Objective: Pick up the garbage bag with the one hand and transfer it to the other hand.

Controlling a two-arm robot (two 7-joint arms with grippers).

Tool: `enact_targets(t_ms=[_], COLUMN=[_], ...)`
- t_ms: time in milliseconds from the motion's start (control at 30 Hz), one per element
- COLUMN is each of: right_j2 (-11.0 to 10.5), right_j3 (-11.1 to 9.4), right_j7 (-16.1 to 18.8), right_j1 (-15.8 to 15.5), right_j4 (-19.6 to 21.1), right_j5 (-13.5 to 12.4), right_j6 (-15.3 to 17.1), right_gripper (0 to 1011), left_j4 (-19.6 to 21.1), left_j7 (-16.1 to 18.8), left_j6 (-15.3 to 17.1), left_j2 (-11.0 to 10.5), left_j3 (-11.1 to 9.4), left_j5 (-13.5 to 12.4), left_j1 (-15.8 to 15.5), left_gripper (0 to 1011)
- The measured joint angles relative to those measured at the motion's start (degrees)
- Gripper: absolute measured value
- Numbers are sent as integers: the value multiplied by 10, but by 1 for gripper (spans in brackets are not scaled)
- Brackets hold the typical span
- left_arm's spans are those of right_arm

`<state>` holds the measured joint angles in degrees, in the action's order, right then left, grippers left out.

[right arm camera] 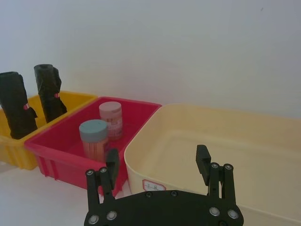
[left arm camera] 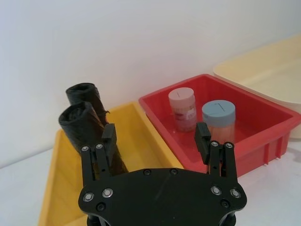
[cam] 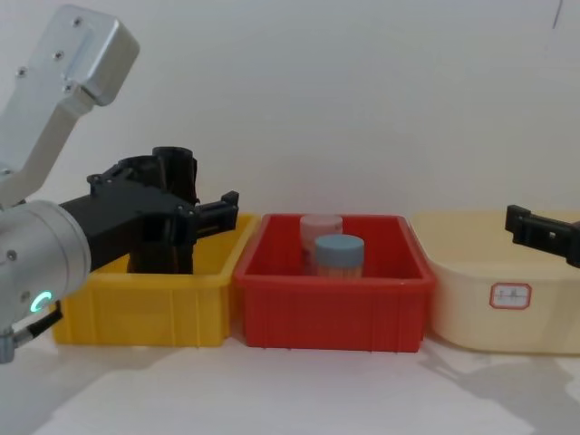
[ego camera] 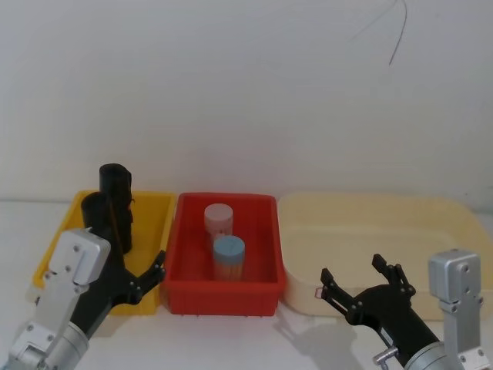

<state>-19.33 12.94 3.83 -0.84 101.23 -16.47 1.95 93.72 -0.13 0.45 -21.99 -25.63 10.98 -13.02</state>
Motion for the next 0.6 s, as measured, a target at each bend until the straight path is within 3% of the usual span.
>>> enact_targets(t_ms=[367, 600], right_j2=[0, 0], right_j3=[0, 0], right_j7=[0, 0], right_j1=[0, 0], right_j4=[0, 0], right_j5=[0, 0], right_j6=[0, 0], right_gripper=[1001, 1001], left_j4=[30, 46], left_j7=[25, 49], left_j6=[6, 28], left_j2=[-11, -15], left_j3=[18, 39], left_j5=[-16, -23], left_j1=[24, 41], left_gripper=[1001, 1001])
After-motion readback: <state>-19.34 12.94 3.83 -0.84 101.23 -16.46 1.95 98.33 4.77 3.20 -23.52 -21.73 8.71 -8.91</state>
